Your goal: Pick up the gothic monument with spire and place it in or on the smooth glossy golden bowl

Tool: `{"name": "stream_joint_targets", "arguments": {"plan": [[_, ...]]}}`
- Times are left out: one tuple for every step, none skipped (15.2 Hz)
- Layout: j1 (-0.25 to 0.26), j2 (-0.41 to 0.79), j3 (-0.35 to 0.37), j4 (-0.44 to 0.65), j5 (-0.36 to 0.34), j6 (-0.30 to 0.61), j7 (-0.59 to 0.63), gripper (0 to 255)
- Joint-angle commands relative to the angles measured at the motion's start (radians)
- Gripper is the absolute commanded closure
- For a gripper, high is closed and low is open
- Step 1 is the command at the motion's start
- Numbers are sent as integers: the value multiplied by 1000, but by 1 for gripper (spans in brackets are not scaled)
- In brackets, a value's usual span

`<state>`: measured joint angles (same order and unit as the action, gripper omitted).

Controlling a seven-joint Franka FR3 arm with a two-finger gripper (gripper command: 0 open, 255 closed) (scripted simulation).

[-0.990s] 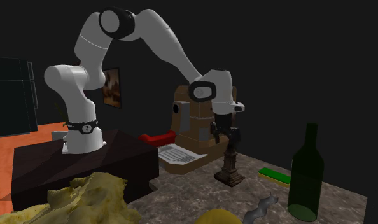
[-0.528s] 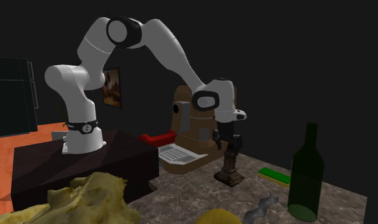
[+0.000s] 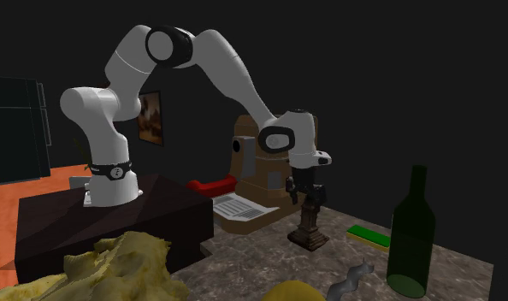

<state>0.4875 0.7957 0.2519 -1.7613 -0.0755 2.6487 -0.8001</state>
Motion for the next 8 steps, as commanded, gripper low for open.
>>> {"name": "stream_joint_targets", "arguments": {"plan": [[0, 0, 0, 0, 0, 0, 0, 0], [0, 0, 0, 0, 0, 0, 0, 255], [0, 0, 0, 0, 0, 0, 0, 255], [0, 0, 0, 0, 0, 0, 0, 255], [0, 0, 0, 0, 0, 0, 0, 255], [0, 0, 0, 0, 0, 0, 0, 255], [0, 0, 0, 0, 0, 0, 0, 255], [0, 0, 0, 0, 0, 0, 0, 255]]}}
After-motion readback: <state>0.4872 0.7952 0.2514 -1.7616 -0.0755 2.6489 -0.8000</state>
